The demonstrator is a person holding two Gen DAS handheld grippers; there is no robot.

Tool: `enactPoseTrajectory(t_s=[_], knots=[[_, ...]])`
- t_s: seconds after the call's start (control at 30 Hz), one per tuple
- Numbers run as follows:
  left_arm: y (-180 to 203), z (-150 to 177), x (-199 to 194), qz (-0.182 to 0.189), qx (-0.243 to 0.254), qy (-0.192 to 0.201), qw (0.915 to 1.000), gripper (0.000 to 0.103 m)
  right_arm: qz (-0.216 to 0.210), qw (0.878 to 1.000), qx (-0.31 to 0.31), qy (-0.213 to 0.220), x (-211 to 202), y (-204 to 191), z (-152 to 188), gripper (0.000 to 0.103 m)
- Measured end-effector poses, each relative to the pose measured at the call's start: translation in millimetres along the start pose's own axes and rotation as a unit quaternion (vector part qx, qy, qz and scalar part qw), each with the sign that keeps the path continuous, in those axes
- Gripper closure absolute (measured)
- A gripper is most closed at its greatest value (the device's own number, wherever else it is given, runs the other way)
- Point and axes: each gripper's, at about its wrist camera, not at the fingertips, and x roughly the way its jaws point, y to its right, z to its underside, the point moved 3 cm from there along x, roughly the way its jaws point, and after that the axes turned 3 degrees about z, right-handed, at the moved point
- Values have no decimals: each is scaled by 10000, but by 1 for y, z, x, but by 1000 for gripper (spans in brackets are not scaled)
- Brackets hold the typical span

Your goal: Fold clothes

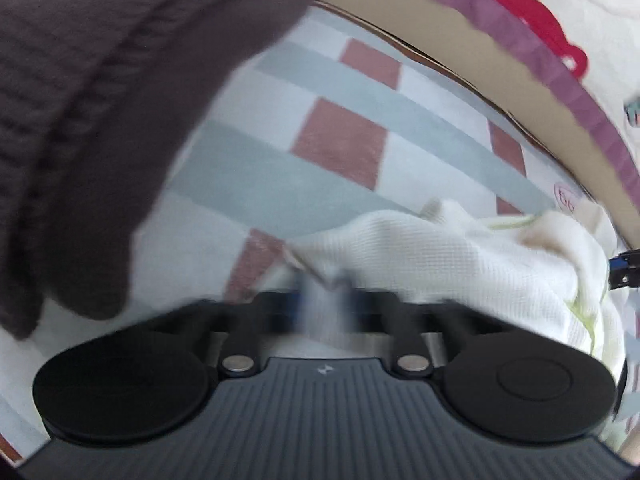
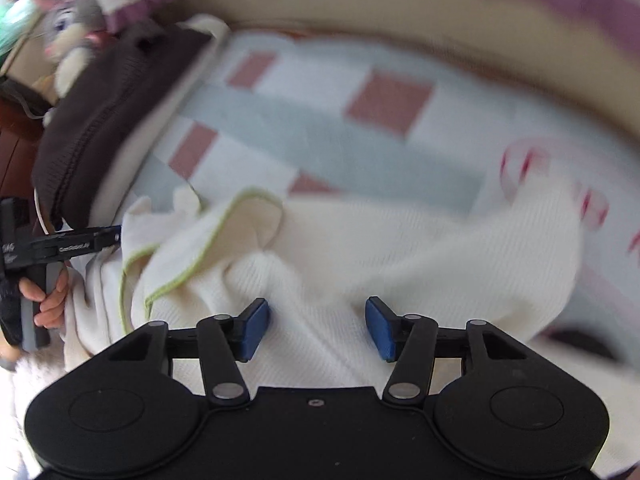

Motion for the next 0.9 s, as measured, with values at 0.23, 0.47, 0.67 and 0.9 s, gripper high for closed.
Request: enactPoseTrajectory(t_s=[0.23, 0.47, 0.67, 0.9], knots=[[18, -1, -90, -382, 770, 2129, 9733, 103, -295, 9726, -1259, 1933, -86, -53, 17, 94], [3, -2, -84, 306, 376, 1684, 9845, 100, 1059, 9670, -1397, 1847, -73, -52, 9, 95], [-6, -1, -61, -355, 379, 1035, 9933, 75, 1150, 9883, -746, 671, -31, -25, 9, 89], [1, 7, -85, 401, 102, 927, 9948, 60, 431, 9978, 229, 439, -22, -4, 3, 69]])
